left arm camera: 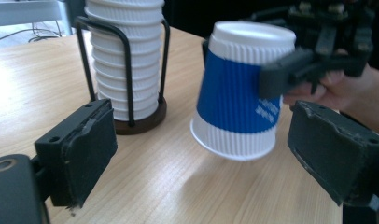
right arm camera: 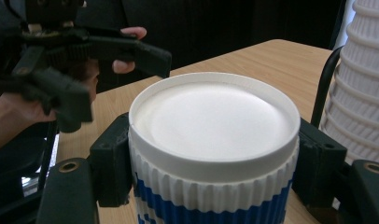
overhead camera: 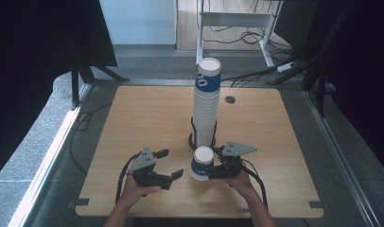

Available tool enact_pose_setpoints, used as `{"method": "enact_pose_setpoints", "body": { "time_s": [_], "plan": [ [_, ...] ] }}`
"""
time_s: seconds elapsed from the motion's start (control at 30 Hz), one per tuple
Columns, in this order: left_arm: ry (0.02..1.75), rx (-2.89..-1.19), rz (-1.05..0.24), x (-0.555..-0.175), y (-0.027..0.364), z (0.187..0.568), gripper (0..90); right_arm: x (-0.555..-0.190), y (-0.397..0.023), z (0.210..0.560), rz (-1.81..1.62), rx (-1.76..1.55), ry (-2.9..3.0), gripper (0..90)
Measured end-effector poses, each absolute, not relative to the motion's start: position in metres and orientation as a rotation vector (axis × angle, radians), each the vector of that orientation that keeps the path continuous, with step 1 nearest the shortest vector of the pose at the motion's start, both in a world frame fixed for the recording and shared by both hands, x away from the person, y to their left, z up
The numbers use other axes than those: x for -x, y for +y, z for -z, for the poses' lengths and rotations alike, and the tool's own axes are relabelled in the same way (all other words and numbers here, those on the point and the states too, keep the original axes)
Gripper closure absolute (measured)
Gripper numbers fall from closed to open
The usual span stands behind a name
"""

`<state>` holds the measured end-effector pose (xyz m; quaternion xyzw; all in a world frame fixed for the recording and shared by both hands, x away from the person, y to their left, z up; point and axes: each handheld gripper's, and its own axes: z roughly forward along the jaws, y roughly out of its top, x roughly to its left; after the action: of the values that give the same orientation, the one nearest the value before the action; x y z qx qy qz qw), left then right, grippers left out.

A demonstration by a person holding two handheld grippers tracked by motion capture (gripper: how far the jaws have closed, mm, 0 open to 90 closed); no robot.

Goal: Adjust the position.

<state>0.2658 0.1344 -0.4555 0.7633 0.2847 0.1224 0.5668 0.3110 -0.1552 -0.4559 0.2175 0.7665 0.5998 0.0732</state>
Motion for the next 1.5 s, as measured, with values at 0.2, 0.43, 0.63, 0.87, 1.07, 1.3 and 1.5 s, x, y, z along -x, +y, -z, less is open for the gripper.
{"method": "enact_pose_setpoints", "body": {
  "time_s": [0.2, 0.43, 0.63, 0.87, 1.07, 1.3, 1.5],
  "plan": [
    [0.639, -1.835, -0.259, -0.264, 0.120, 0.460, 7.2, -0.312, -0.158, 0.455, -1.813, -0.666, 2.288, 27.6],
    [0.601, -1.866, -0.255, -0.260, 0.107, 0.460, 6.1, -0.311, -0.158, 0.454, -1.816, -0.660, 2.283, 27.6],
    [0.602, -1.888, -0.253, -0.261, 0.103, 0.465, 6.1, -0.312, -0.158, 0.456, -1.818, -0.667, 2.289, 27.6],
    [0.598, -1.923, -0.270, -0.259, 0.095, 0.468, 6.1, -0.309, -0.154, 0.455, -1.848, -0.653, 2.297, 27.6],
    [0.595, -1.940, -0.253, -0.260, 0.084, 0.473, 6.0, -0.305, -0.145, 0.455, -1.858, -0.626, 2.318, 27.5],
    [0.590, -1.950, -0.249, -0.263, 0.077, 0.476, 6.2, -0.300, -0.137, 0.455, -1.862, -0.598, 2.337, 27.5],
    [0.596, -1.960, -0.254, -0.264, 0.073, 0.480, 7.1, -0.298, -0.133, 0.454, -1.865, -0.575, 2.336, 27.6]
  ]
}}
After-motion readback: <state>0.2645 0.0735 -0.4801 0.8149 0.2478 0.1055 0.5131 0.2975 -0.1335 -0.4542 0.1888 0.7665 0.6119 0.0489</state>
